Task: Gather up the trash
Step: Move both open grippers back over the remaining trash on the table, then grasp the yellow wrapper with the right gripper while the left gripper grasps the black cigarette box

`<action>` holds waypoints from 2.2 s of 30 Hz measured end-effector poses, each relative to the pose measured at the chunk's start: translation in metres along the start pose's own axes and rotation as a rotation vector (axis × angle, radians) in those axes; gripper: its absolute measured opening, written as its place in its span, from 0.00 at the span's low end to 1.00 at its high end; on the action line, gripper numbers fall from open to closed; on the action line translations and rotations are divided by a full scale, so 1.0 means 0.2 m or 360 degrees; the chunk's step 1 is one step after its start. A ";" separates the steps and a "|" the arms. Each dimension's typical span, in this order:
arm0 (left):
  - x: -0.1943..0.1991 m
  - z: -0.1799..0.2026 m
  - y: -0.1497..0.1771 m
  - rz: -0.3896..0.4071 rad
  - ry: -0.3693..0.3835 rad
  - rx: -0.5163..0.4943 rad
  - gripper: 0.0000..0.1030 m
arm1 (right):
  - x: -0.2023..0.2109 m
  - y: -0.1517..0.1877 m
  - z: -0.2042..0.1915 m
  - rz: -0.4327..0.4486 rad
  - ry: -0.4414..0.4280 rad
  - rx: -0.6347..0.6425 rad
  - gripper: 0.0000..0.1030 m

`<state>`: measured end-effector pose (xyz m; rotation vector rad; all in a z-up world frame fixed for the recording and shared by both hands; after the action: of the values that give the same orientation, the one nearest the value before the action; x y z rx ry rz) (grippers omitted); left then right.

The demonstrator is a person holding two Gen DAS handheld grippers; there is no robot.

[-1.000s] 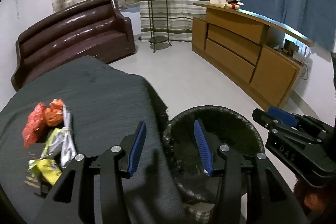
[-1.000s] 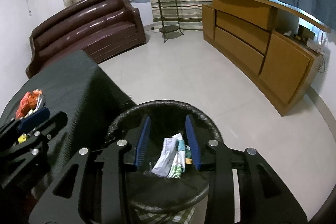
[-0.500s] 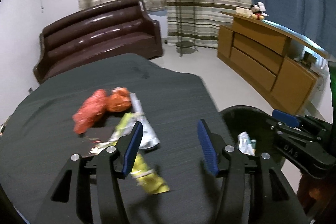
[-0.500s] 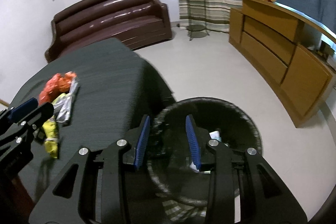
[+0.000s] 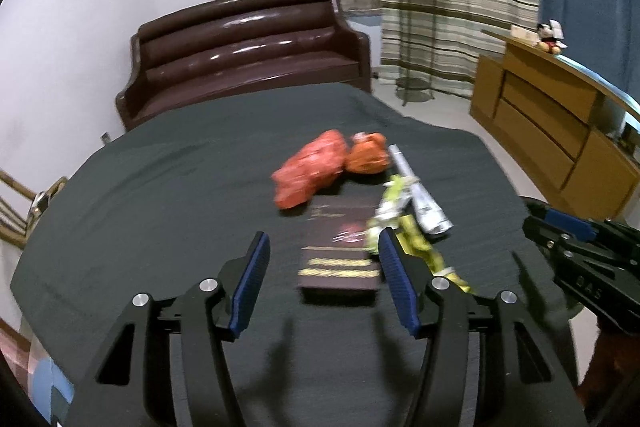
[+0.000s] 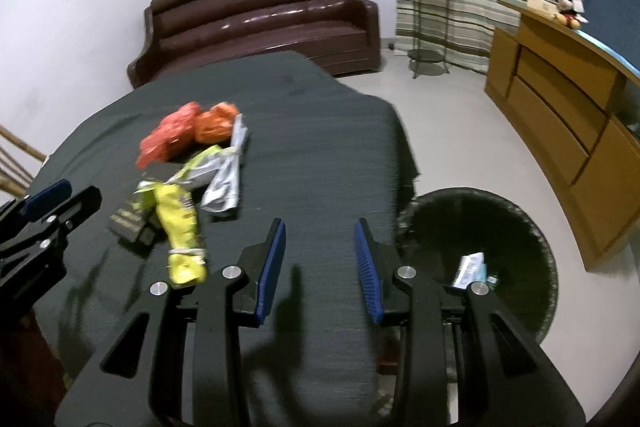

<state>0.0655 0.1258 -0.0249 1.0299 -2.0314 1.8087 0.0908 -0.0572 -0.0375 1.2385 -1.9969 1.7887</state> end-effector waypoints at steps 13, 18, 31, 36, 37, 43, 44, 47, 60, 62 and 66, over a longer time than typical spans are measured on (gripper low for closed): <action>-0.07 -0.26 0.09 -0.0075 -0.0066 0.0102 0.57 | -0.11 0.04 -0.31 -0.0093 -0.0098 0.0129 0.35; -0.09 -0.31 0.11 -0.0095 -0.0068 0.0125 0.57 | -0.15 0.05 -0.37 -0.0126 -0.0117 0.0150 0.35; -0.10 -0.27 0.13 -0.0113 -0.0015 0.0117 0.59 | -0.24 0.08 -0.40 -0.0239 -0.0115 0.0180 0.24; -0.08 -0.23 0.12 -0.0109 0.0008 0.0102 0.59 | -0.21 0.09 -0.39 -0.0211 -0.0113 0.0194 0.24; -0.08 -0.22 0.12 -0.0107 0.0015 0.0097 0.59 | -0.19 0.09 -0.39 -0.0202 -0.0108 0.0197 0.24; -0.07 -0.16 0.11 -0.0098 0.0052 0.0073 0.60 | -0.11 0.10 -0.32 -0.0151 -0.0094 0.0165 0.24; -0.07 -0.14 0.10 -0.0096 0.0058 0.0067 0.61 | -0.09 0.09 -0.31 -0.0142 -0.0088 0.0158 0.24; -0.06 -0.10 0.10 -0.0093 0.0074 0.0052 0.61 | -0.06 0.08 -0.25 -0.0118 -0.0067 0.0127 0.24; -0.12 0.09 0.04 -0.0098 0.0103 -0.0006 0.64 | -0.02 0.07 -0.04 -0.0069 -0.0019 0.0013 0.24; -0.14 0.10 0.03 -0.0106 0.0095 -0.0013 0.64 | -0.03 0.07 -0.03 -0.0070 -0.0023 -0.0001 0.24; -0.19 0.10 0.03 -0.0167 0.0079 -0.0018 0.64 | -0.04 0.07 -0.01 -0.0078 -0.0031 -0.0025 0.24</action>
<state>0.0951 0.1196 -0.0577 1.0570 -1.9196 1.7505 0.0858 -0.0528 -0.0534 1.2937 -1.9693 1.7421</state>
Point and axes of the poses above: each gripper's, at about its wrist camera, not at the fingertips, and x roughly against the way its jaws point, z to its right, y to its underside, the point moved 4 cm from there along -x, roughly the way its jaws point, and after that the axes turned 13 degrees about -y, right-handed, at the moved point
